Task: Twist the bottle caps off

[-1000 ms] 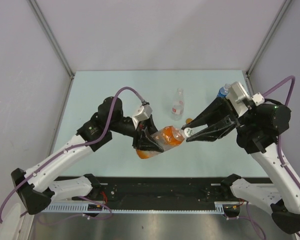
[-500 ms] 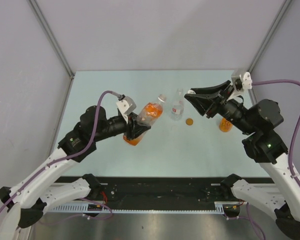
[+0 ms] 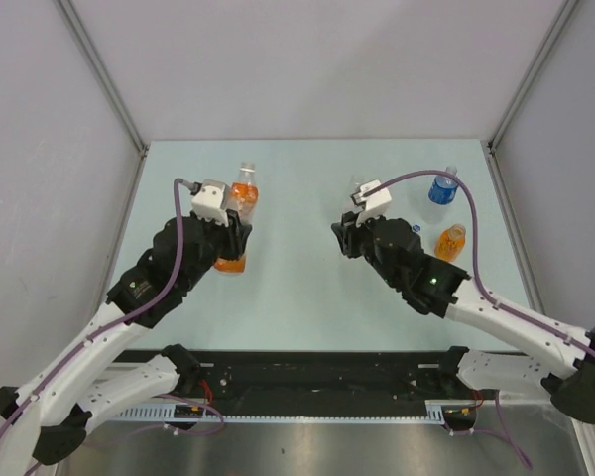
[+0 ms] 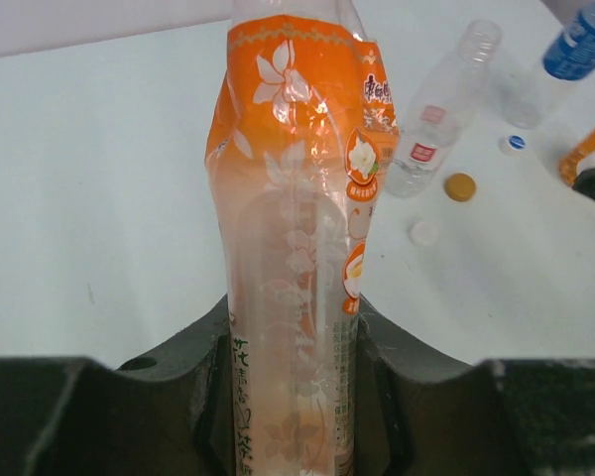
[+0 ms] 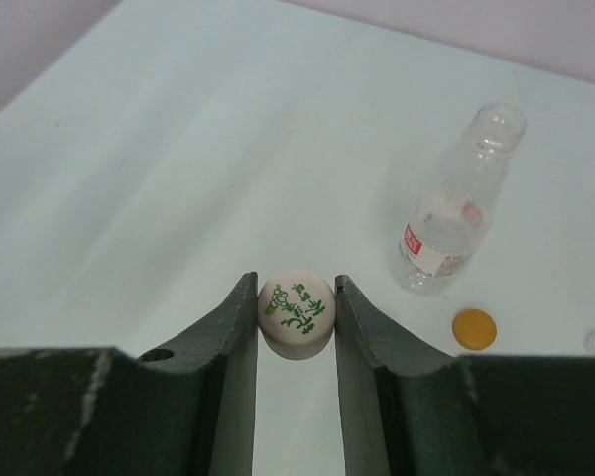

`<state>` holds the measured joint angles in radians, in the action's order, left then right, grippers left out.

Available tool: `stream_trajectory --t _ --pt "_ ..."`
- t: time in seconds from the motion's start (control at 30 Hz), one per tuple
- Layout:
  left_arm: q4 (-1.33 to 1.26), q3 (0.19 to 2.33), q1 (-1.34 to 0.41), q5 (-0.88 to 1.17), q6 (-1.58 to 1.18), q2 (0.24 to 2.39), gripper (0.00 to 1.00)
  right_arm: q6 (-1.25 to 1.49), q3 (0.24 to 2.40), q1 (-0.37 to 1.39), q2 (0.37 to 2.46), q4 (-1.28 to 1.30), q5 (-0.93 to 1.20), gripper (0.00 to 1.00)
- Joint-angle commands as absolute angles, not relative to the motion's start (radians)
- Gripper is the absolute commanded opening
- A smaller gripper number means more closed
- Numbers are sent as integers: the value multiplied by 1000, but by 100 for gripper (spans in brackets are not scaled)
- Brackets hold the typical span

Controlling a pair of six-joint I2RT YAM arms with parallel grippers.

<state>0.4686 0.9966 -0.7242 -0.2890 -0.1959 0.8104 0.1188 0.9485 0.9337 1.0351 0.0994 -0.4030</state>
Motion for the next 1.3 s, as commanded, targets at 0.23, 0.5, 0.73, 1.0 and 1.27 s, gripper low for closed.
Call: stream_trajectory --t 0.23,0.5,0.73,1.0,1.27 --pt "503 957 -655 -331 -287 738 0 256 910 951 1339 -205 -476 0" --pt "518 943 -653 -322 -296 701 0 365 916 940 1584 -357 -416 0" --pt "528 930 -653 -331 -298 684 0 411 959 939 1774 -419 -396 0" --pt "545 919 -653 -342 -295 660 0 436 994 931 1887 -422 -406 0" --pt "538 904 -653 -348 -296 655 0 430 1032 914 1945 -388 -417 0"
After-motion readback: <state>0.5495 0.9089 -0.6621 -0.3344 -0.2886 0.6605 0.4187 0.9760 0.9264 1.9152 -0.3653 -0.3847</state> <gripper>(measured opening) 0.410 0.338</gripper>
